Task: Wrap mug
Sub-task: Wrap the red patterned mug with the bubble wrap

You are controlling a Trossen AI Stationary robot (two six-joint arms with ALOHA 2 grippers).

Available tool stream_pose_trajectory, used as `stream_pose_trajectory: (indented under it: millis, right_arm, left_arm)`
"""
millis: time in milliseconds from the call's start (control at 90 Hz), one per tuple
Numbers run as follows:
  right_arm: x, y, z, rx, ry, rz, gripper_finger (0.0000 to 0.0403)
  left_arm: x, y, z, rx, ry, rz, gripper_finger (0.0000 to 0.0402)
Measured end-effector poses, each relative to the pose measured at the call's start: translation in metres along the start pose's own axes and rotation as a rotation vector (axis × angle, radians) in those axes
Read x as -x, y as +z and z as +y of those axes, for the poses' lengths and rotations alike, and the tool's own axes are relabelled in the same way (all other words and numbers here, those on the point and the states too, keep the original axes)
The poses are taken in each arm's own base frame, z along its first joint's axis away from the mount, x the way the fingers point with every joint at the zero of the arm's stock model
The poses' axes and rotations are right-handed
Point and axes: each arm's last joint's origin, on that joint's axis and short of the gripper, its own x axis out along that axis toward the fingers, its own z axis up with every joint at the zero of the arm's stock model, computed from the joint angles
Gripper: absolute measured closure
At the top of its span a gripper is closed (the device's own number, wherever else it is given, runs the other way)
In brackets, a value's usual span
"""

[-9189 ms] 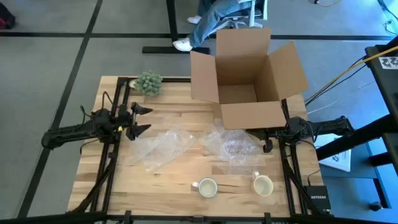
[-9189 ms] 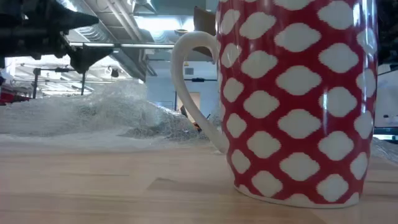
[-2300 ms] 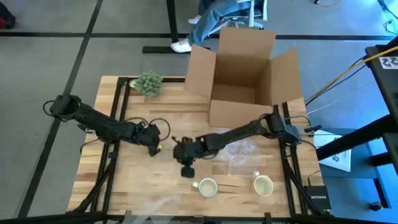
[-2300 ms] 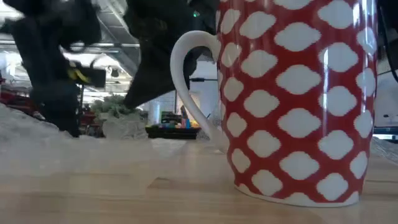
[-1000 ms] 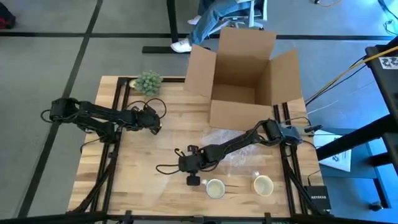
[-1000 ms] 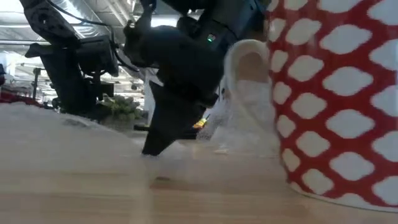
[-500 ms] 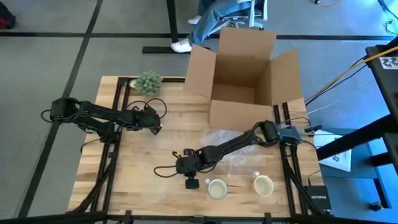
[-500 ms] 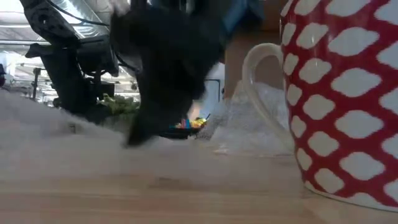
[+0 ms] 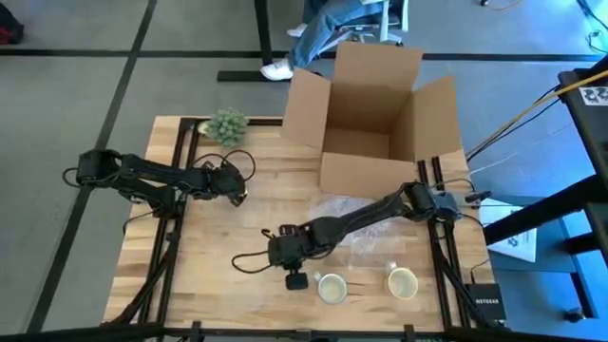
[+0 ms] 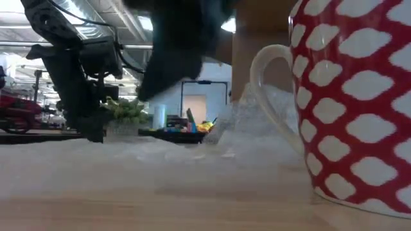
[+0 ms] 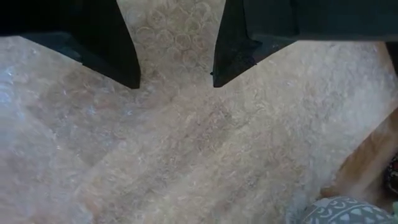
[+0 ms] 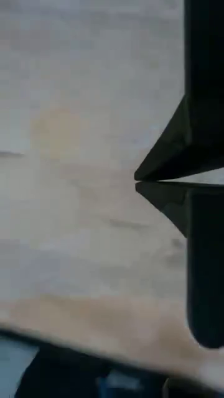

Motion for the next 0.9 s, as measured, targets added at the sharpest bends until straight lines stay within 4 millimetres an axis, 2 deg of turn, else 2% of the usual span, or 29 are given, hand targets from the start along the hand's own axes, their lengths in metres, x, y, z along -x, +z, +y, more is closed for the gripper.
stream_pose_trajectory:
  millis: [100,211,311,411,489,633,756,900]
  right_arm:
    - [0.014,0.004,0.004,0.006,-0.016,0.048,0.0403]
    - [0.042,0.004,0.011,0.002,-0.061,0.104,0.0403]
    - [0.058,0.001,0.021,-0.058,-0.08,0.117,0.0403]
    - [0.067,-0.005,0.032,-0.108,-0.084,0.16,0.04]
    - [0.078,-0.018,0.041,-0.144,-0.112,0.264,0.0391]
    - [0.09,-0.046,0.052,-0.222,-0.257,0.509,0.0355]
    - [0.094,-0.055,0.066,-0.21,-0.34,0.531,0.031]
    - [0.094,-0.058,0.084,-0.183,-0.325,0.489,0.0245]
  left_arm:
    - [0.012,0.004,-0.005,-0.036,-0.059,0.013,0.0214]
    - [0.032,0.01,-0.009,-0.057,-0.103,-0.014,0.0214]
    - [0.048,0.013,-0.01,-0.075,-0.142,-0.043,0.0214]
    - [0.063,0.018,-0.007,-0.062,-0.174,-0.073,0.0214]
    - [0.076,0.02,-0.005,-0.025,-0.212,-0.086,0.0211]
    - [0.097,0.024,-0.004,0.016,-0.346,-0.123,0.0208]
    - [0.111,0.024,-0.003,0.009,-0.422,-0.155,0.0207]
    - [0.125,0.025,-0.004,0.005,-0.482,-0.192,0.0208]
